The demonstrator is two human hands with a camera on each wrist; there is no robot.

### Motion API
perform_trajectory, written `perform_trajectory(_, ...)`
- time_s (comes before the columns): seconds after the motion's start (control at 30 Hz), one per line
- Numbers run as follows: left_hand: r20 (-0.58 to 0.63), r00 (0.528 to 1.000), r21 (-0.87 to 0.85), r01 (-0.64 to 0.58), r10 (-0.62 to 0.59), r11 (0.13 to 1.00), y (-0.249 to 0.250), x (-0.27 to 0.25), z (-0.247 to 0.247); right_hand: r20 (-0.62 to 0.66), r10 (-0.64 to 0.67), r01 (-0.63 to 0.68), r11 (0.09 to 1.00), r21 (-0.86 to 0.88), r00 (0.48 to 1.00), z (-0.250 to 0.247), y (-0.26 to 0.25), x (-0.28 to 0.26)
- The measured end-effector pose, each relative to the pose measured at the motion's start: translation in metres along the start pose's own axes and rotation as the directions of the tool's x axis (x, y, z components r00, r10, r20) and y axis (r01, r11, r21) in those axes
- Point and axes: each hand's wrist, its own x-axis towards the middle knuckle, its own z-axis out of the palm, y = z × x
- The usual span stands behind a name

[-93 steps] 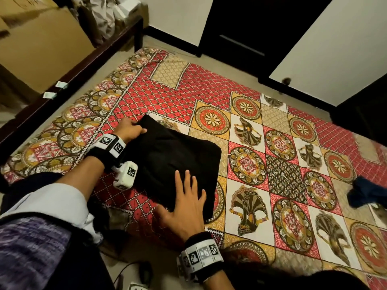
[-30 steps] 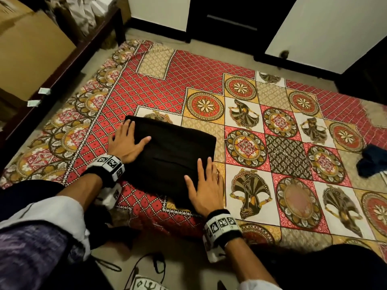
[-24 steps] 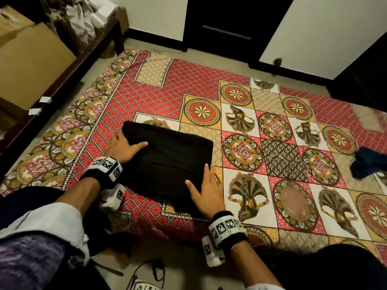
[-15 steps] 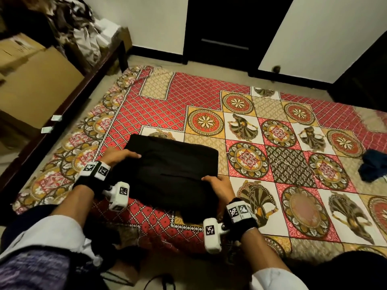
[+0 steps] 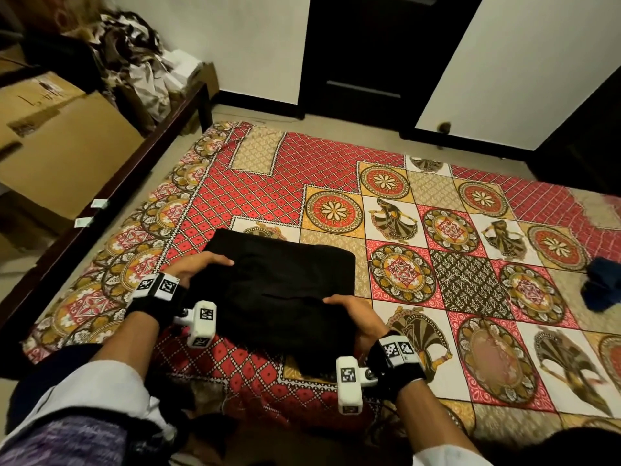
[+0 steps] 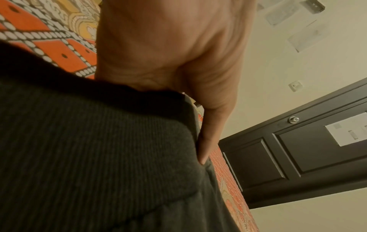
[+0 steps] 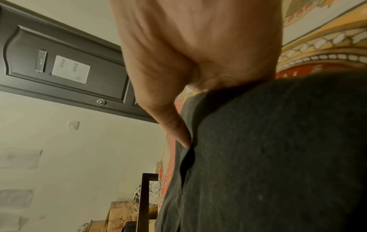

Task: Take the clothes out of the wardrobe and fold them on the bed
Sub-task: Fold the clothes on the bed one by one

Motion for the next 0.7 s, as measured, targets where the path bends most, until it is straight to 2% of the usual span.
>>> perform_trajectory(0.33,-0.039,0.999,0.023,-0.023,0.024,0.999,-0.001,0.006,-0.005,-0.042,0.010,-0.009,1.000,0.024,0.999,0.002,0.002,-0.005)
perform_trajectory(0.53,0.014,1.000,-0.012,-0.006,0.006,1.000,0.001,-0.005,0.012,-0.080,0.001,0.002,0.999,0.032,0.997,0.001,0.003,-0.002)
perform_trajectory(0.7,0.047,0.999,-0.027,0.024,-0.023,0.999,0.000,-0.009,0.006,-0.129,-0.071,0.076,0.997,0.032,0.989,0.005,0.006,-0.002)
